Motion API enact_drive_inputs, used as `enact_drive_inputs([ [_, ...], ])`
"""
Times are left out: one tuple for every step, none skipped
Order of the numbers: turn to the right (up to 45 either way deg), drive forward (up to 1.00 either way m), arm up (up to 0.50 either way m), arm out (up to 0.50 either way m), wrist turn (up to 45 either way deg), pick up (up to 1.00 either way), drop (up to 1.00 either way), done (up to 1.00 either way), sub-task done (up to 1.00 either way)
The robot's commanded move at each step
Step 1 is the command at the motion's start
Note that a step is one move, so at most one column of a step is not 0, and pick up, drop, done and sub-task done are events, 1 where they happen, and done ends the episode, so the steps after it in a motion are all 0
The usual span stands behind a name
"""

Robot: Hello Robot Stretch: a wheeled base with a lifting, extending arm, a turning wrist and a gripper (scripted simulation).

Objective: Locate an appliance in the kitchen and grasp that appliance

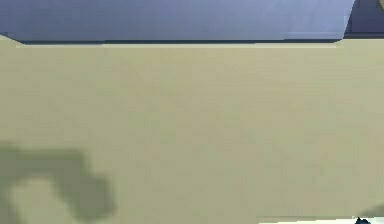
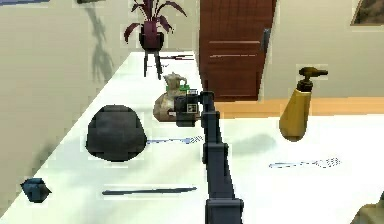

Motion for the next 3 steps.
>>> enact_drive_inputs([
  [0.0, 0.00, 0.00, 0.00, 0.0, 1.00, 0.00, 0.00, 0.00],
  [0.0, 0.00, 0.10, 0.00, 0.0, 0.00, 0.00, 0.00, 0.00],
  [0.0, 0.00, 0.00, 0.00, 0.0, 0.00, 0.00, 1.00, 0.00],
])
